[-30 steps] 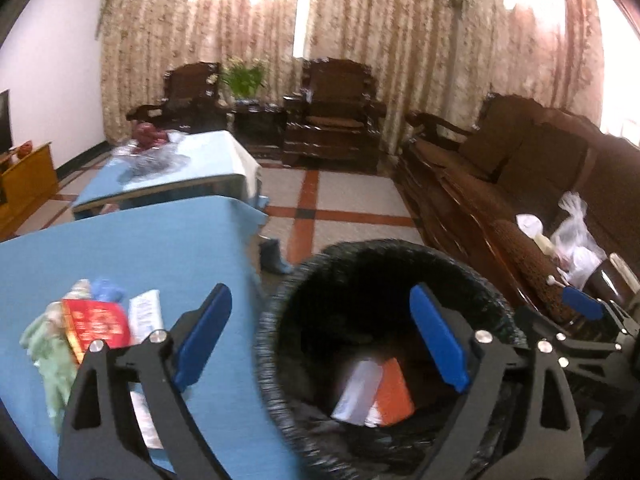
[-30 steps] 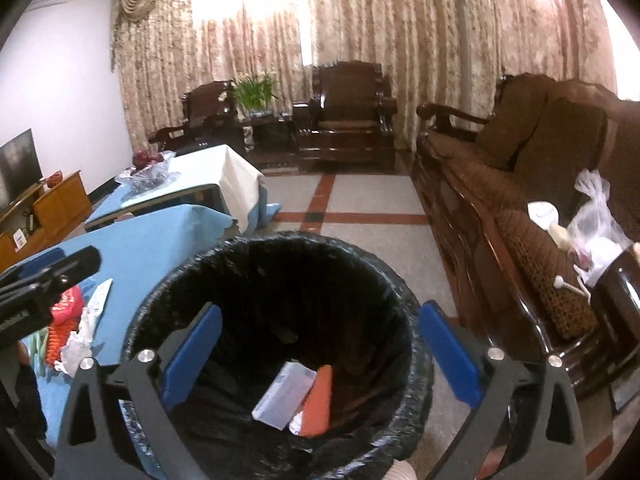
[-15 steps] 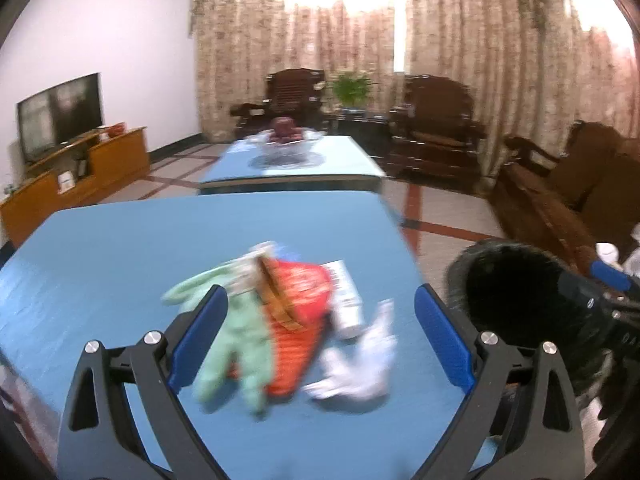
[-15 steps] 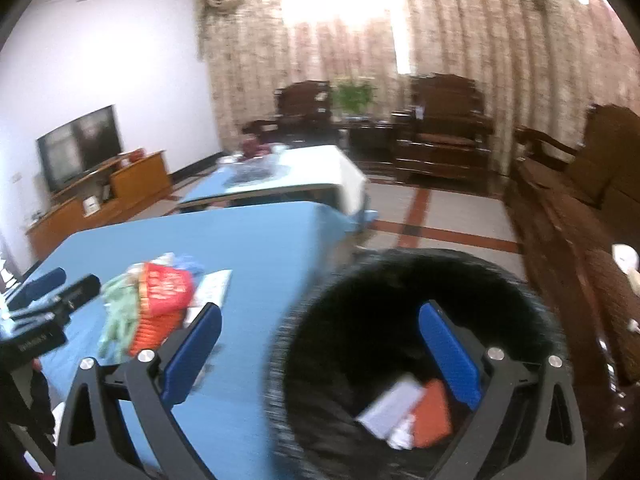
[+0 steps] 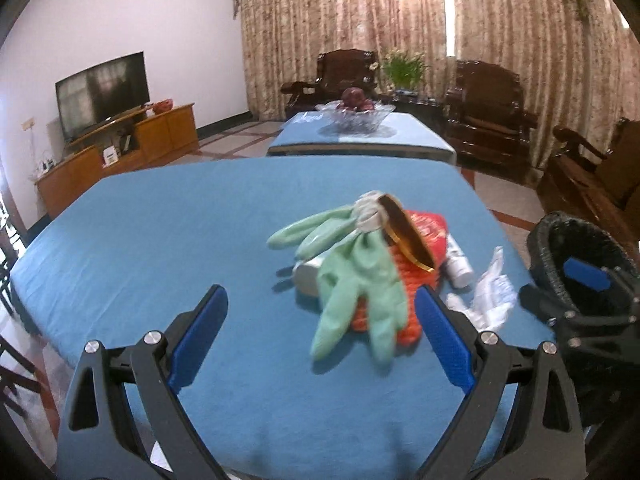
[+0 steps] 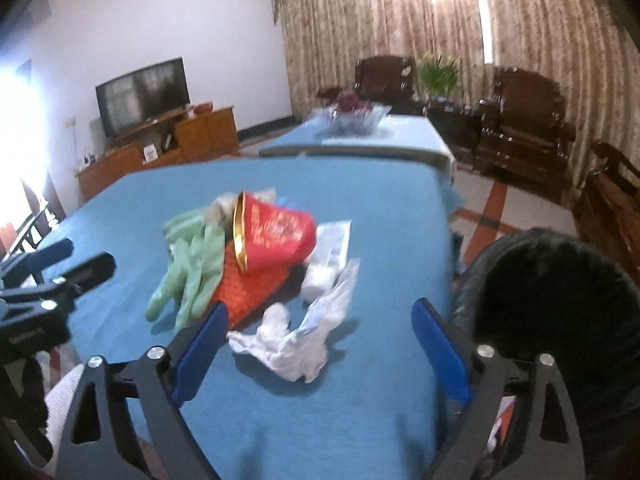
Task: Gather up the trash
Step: 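Move both tools back over the table toward the remaining trash, then grasp the clear plastic bag with the right tool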
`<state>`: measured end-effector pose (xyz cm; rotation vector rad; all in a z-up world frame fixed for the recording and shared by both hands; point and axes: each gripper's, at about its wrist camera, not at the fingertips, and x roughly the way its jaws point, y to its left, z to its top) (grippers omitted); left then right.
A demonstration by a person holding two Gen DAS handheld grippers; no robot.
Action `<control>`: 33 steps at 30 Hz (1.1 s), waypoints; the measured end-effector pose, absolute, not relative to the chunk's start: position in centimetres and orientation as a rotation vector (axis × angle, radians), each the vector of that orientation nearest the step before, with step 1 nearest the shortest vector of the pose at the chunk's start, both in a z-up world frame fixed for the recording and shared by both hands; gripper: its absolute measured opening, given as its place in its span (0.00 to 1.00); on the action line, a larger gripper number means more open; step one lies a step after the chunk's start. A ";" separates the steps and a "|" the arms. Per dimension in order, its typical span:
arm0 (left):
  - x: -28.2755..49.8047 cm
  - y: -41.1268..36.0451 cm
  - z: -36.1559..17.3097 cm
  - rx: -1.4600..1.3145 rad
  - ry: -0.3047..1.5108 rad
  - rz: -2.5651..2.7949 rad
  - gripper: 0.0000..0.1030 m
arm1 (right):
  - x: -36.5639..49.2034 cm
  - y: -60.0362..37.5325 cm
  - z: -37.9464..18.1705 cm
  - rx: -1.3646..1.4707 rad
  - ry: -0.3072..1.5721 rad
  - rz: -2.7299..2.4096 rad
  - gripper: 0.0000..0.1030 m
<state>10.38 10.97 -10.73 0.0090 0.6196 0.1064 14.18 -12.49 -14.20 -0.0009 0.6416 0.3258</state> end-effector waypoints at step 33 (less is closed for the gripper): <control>13.4 9.0 -12.6 -0.018 0.641 0.040 0.75 | 16.3 -13.4 -14.9 -0.023 0.714 0.377 0.21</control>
